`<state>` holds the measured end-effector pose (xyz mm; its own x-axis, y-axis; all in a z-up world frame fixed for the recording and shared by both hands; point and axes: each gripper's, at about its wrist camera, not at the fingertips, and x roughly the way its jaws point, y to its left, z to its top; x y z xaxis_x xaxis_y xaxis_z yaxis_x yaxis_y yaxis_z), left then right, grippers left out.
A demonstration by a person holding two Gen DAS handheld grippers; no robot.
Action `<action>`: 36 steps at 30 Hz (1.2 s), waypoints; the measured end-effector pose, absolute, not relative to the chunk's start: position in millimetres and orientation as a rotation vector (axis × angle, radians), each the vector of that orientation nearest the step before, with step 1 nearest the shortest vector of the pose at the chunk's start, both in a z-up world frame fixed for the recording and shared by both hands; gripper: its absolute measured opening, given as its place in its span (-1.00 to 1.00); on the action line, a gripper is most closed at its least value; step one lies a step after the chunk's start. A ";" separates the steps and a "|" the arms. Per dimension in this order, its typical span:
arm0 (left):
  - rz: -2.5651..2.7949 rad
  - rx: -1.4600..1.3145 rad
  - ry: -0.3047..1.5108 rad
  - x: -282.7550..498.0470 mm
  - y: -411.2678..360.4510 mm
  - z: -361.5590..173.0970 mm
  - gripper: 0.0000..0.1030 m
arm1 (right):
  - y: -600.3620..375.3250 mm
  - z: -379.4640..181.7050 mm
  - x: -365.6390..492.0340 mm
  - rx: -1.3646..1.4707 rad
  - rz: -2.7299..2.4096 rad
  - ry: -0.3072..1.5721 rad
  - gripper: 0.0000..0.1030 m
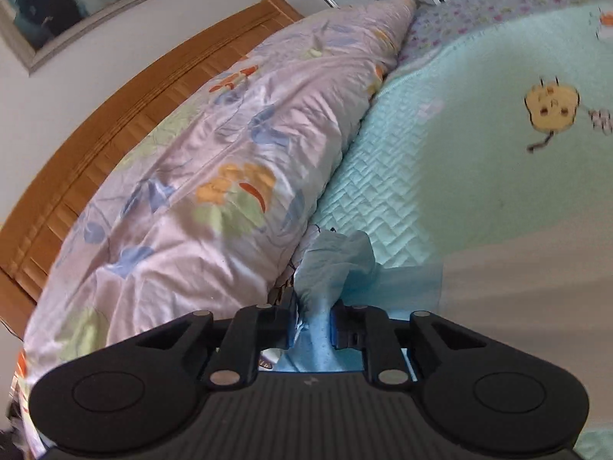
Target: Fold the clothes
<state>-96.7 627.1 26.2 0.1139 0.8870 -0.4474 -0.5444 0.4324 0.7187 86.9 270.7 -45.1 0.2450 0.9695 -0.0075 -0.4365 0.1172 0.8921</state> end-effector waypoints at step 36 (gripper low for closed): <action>0.849 -0.585 0.659 -152.5 715.1 54.0 0.68 | 274.0 -36.6 82.5 0.930 1.175 0.733 0.63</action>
<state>-152.5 715.1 54.0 0.4909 0.4826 -0.7254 -0.8225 0.5314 -0.2030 82.5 274.0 -36.6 0.2442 0.9697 -0.0062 -0.4324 0.1146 0.8944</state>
